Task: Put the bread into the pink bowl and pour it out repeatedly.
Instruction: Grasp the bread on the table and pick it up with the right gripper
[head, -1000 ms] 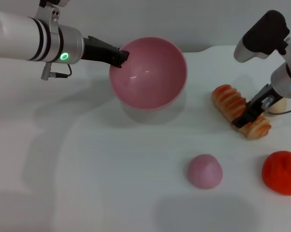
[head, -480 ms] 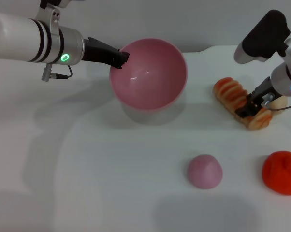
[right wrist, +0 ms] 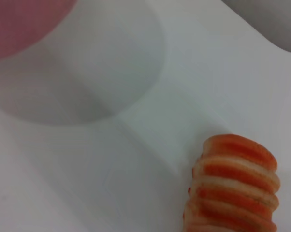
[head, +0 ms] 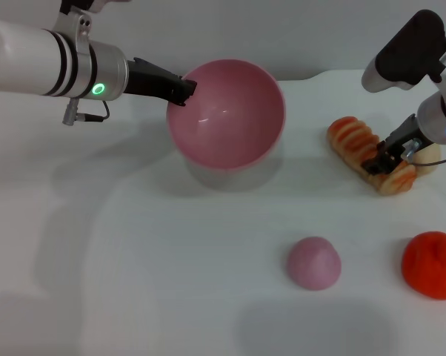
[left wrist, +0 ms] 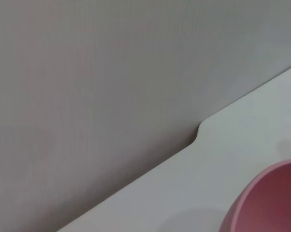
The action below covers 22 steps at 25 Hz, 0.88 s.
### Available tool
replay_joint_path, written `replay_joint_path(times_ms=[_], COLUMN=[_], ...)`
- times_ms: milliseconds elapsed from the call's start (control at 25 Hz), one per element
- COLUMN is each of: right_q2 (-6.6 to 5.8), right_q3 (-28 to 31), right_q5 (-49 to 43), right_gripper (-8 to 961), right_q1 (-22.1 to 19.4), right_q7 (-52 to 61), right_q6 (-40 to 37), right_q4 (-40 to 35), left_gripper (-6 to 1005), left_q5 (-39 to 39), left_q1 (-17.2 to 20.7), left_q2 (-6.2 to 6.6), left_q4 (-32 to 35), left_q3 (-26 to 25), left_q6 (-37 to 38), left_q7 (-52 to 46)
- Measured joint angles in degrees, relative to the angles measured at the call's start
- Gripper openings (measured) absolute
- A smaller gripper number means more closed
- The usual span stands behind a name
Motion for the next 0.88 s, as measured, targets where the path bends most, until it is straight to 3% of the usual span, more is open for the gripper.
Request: replay_joint_path(times_ms=[880], right_q2=[0.73], right_q3=[0.0], right_q5=[-0.5], right_gripper=[272], right_q1=[-0.2], right_q7=[0.0], right_q6=[-0.1], right_q4=[0.0], left_gripper=[47], left_q5=[0.0], left_q1=[0.5], left_q2=[0.00], left_q4=[0.0], left_q3=[0.0], left_q6=[0.5], left_q7=[0.0])
